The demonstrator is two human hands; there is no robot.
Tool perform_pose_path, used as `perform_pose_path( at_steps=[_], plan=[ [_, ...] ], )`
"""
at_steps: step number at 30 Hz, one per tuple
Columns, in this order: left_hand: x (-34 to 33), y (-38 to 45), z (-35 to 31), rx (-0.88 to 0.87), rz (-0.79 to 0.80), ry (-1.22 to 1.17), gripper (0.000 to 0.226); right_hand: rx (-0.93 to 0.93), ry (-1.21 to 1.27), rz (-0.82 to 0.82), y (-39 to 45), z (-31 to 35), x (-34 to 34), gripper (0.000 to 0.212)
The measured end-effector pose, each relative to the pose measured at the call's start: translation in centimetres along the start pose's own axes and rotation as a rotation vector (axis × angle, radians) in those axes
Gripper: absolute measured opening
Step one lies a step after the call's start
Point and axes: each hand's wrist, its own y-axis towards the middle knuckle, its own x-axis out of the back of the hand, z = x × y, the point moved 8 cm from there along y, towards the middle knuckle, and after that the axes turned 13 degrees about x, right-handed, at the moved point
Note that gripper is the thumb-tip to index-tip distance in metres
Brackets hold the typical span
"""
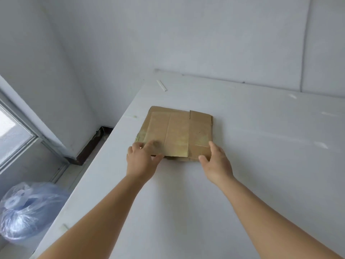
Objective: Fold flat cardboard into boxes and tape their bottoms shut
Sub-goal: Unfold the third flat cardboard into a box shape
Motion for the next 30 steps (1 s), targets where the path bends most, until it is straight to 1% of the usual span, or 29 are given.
perform_pose_path(
  at_steps=[4, 10, 14, 22, 30],
  plan=[
    [0.0, -1.7, -2.0, -0.058, 0.018, -0.134, 0.049, 0.006, 0.049, -0.113, -1.8, -0.6, 2.9, 0.063],
    [-1.1, -5.6, -6.8, -0.172, 0.057, -0.200, 0.049, -0.032, 0.048, -0.224, -6.3, -3.9, 8.1, 0.062],
    [-3.0, -9.7, -11.2, -0.281, 0.090, -0.238, 0.048, -0.088, 0.038, -0.314, -10.9, -7.6, 12.4, 0.061],
    [-8.6, -20.9, -20.2, -0.446, 0.195, -0.285, 0.046, -0.213, 0.018, -0.444, -22.1, -16.4, 20.7, 0.059],
    [-13.6, -34.7, -27.5, -0.581, 0.269, -0.280, 0.047, -0.309, 0.004, -0.542, -35.3, -24.7, 28.2, 0.059]
  ],
)
